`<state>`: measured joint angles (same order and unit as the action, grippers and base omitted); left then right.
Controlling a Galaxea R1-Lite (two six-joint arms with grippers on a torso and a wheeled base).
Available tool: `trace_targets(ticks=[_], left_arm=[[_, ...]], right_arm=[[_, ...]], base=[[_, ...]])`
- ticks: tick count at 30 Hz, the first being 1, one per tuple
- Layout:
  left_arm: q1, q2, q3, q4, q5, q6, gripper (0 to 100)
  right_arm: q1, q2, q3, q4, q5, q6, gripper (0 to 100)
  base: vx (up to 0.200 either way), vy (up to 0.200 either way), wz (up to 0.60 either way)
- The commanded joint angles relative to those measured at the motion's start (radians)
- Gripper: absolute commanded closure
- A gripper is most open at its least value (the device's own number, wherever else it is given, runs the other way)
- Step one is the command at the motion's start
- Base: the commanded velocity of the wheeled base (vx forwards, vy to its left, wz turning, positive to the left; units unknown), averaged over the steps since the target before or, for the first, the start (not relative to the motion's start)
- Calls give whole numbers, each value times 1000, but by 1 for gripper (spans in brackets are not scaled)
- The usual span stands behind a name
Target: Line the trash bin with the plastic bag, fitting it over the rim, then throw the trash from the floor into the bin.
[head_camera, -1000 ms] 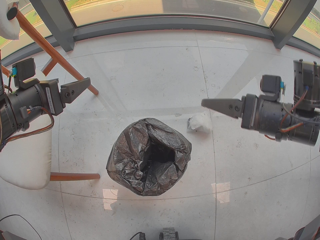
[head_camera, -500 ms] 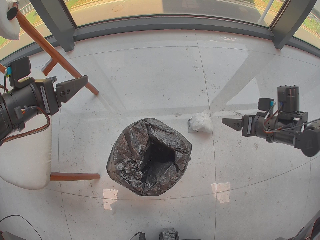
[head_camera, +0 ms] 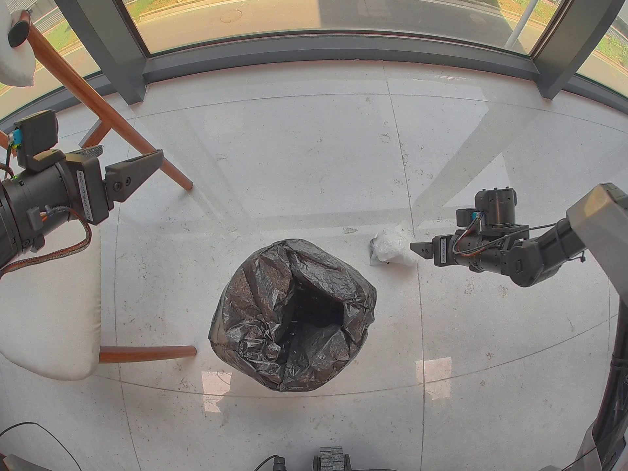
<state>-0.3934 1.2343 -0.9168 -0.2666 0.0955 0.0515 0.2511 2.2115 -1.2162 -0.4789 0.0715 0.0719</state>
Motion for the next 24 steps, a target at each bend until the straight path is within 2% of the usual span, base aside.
trace_targets(ticks=[1, 3, 9, 16, 20, 24], left_arm=[[16, 21, -17, -10, -2, 16, 0], [15, 22, -14, -11, 0, 16, 0], [8, 14, -8, -11, -3, -9, 0], [-19, 1, 4, -11, -28, -13, 0], [-21, -16, 35, -11, -28, -7, 0], [-19, -33, 50, -11, -28, -9, 0]], right_arm=[[-27, 177, -106, -1, 1, -23, 0], [-29, 198, -118, -1, 1, -23, 0], [-23, 251, -144, 51, 2, -23, 0], [-13, 343, -260, 57, 2, -26, 0], [-1, 405, -384, 166, 2, -26, 0], [-3, 490, -523, 217, 2, -38, 0]], base=[[200, 0, 0], [200, 0, 0], [0, 0, 0], [0, 0, 0], [0, 0, 0], [0, 0, 0]])
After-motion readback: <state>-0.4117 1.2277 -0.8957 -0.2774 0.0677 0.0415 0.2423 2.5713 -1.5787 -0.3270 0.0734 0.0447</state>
